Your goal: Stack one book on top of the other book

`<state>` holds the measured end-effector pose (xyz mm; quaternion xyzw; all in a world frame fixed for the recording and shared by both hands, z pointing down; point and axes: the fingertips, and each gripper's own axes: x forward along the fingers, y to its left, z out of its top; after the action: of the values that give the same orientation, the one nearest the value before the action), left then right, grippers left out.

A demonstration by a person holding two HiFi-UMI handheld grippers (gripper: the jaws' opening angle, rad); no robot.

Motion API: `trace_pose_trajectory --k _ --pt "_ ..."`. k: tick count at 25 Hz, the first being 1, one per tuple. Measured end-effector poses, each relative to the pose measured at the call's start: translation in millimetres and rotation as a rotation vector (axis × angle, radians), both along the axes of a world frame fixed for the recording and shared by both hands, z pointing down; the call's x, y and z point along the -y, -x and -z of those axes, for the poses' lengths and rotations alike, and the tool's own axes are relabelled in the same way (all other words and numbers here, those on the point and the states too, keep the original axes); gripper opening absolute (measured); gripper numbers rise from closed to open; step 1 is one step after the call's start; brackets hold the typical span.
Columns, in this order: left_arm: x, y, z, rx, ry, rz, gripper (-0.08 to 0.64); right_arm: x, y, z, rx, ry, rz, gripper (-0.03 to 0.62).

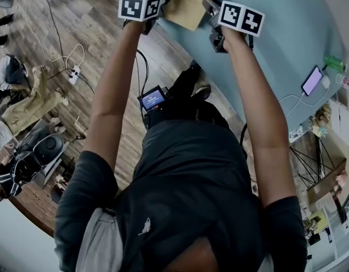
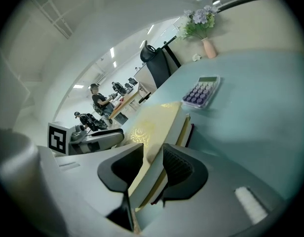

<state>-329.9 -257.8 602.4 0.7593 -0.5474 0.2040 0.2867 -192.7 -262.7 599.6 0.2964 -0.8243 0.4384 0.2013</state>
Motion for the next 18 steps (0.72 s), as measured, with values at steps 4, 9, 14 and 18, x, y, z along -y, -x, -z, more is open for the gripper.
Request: trace_pose_trajectory --k 4,9,14,18 --pt "-4.6 14.8 24.5 0.023 -0.037 0.017 0.247 -0.5 -12.1 14.2 -0.041 -0.063 -0.018 0.106" --pt "-17.7 22.9 72.7 0.036 -0.125 0.022 0.247 -7.8 -22.7 49.8 -0.006 -0.143 -0.020 0.106" --pt "-51.8 6.8 132.0 -0.019 -0.199 -0.023 0.247 -30.2 -28.7 122.8 0.075 -0.270 -0.004 0.106" --pt "-84.2 -1.6 186.4 -0.041 -0.282 -0.043 0.247 -54.9 -25.1 196.6 0.145 -0.415 0.054 0.106"
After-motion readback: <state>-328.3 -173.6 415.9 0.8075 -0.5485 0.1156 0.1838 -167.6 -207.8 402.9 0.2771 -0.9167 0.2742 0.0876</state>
